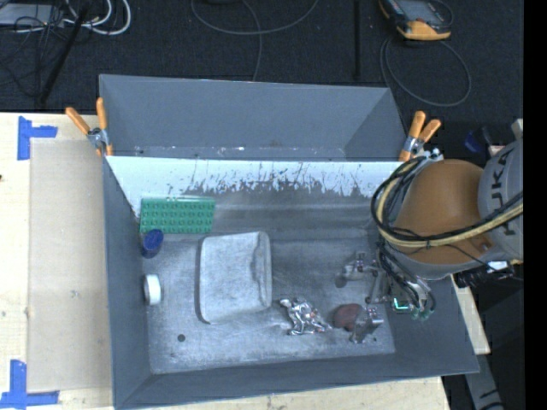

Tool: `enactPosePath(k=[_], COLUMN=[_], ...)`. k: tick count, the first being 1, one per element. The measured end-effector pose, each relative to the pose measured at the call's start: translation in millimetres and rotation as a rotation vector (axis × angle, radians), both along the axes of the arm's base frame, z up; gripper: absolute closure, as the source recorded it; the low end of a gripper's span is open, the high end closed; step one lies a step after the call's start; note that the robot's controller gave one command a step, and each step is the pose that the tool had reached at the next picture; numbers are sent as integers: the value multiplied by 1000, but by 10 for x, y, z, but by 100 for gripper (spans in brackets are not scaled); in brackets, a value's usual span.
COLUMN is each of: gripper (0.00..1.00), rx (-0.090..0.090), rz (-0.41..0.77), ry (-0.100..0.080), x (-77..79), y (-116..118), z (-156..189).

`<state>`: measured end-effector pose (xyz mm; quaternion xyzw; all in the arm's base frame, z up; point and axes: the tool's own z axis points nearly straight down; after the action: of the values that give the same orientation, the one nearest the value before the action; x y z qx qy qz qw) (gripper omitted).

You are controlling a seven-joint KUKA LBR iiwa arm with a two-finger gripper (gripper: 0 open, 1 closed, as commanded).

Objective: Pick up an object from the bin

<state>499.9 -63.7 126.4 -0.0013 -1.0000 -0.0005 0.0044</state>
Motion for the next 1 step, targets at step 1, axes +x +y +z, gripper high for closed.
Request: enactPosePath(k=[1], gripper=[0], rx=[0], rz=[-16], ry=[-10], x=[68], y=[20], z=[-554])
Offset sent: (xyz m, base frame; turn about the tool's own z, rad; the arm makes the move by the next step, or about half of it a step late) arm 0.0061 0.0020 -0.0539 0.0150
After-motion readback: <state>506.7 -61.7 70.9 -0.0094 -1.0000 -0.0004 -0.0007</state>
